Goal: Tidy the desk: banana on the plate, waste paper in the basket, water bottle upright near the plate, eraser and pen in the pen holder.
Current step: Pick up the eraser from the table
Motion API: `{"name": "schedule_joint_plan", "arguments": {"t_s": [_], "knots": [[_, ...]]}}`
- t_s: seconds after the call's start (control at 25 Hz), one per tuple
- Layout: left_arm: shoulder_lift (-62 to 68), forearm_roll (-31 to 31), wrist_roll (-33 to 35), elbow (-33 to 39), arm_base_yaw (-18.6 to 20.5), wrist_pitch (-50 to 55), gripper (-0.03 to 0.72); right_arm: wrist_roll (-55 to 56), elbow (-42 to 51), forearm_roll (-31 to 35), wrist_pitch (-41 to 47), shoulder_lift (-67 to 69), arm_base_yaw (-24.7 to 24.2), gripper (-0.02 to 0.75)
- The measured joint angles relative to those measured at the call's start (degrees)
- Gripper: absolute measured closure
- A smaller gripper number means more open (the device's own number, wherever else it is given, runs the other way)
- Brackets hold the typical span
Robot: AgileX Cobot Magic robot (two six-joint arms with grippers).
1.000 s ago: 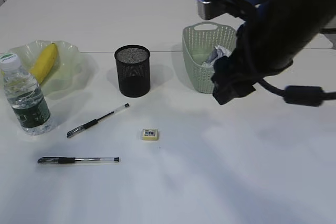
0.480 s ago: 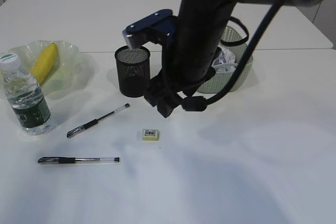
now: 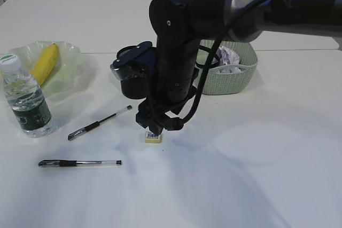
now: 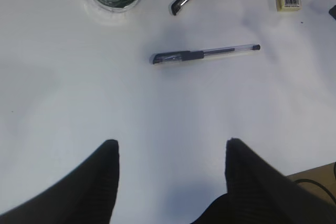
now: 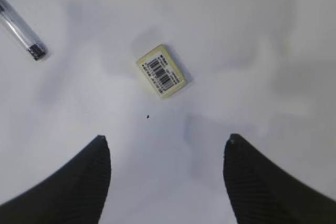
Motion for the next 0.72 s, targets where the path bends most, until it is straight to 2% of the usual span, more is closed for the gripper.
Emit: {"name": "schedule_joint_plan", "arguments": {"t_s": [0.52,0.72], "knots": [[0.0,-0.2,0.0,0.0,0.0,0.0,0.235,-20.16,-0.98,2.22,-2.44,4.75,0.0,0.237],[0.0,-0.33,0.0,0.0,0.0,0.0,0.235,-29.25,-0.97,1.91,-6.28,5.22,0.0,0.237]]}}
